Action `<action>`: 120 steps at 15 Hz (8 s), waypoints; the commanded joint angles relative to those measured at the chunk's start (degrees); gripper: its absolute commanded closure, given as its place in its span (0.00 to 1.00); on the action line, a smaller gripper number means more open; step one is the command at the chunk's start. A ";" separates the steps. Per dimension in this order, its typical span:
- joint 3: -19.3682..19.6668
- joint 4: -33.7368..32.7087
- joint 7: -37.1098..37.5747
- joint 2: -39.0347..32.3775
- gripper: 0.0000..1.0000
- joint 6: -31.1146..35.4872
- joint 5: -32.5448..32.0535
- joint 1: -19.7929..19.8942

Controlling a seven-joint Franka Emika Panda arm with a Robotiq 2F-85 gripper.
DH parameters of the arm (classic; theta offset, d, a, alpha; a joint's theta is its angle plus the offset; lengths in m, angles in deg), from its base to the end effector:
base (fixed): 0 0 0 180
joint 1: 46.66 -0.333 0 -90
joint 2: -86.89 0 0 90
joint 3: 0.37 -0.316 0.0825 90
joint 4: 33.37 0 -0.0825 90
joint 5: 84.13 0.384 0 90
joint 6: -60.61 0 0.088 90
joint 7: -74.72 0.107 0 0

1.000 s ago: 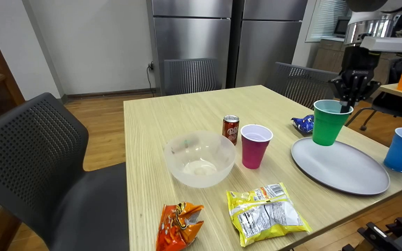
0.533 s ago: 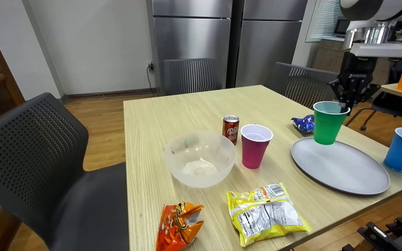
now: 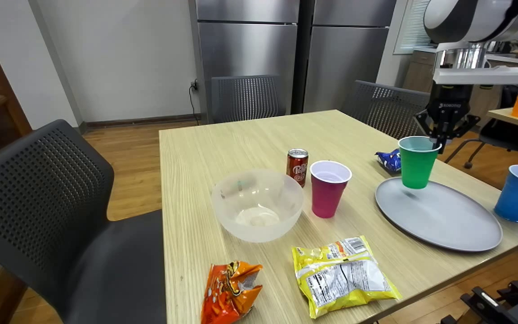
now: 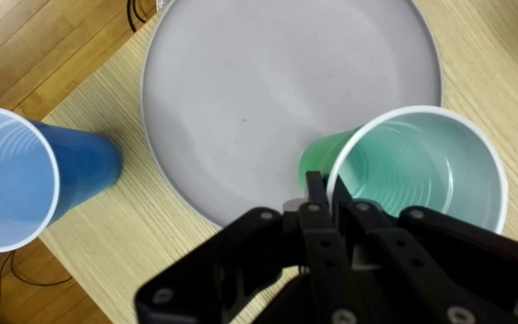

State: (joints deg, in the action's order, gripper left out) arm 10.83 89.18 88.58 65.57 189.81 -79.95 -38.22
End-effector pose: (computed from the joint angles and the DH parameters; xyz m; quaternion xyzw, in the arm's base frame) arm 0.5123 -0.1821 0.2138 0.9429 -0.3091 -0.1237 0.0045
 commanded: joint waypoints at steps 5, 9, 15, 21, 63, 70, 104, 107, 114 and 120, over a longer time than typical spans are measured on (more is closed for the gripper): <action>-0.15 -5.51 3.09 -5.08 0.99 -4.40 1.30 0.21; -0.16 -6.44 3.04 -6.02 0.99 -5.32 1.21 0.19; -0.05 -5.59 1.78 -4.92 0.39 -5.54 0.03 -0.06; 0.61 -3.48 1.52 -2.55 0.00 -4.71 -1.06 -0.07; 13.71 12.76 2.81 8.88 0.00 0.16 -4.77 12.05; 14.05 11.67 5.12 6.02 0.00 0.58 -0.27 13.24; 13.85 5.78 14.13 -2.92 0.97 2.00 9.23 12.68; 13.98 5.77 14.13 -2.32 1.00 2.10 8.96 12.56; 13.92 6.78 14.04 1.97 0.99 3.15 8.39 11.60; 13.43 9.43 13.65 6.79 0.99 4.95 7.13 9.13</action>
State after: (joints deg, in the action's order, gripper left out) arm 24.92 95.22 101.51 67.67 193.19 -71.70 -28.03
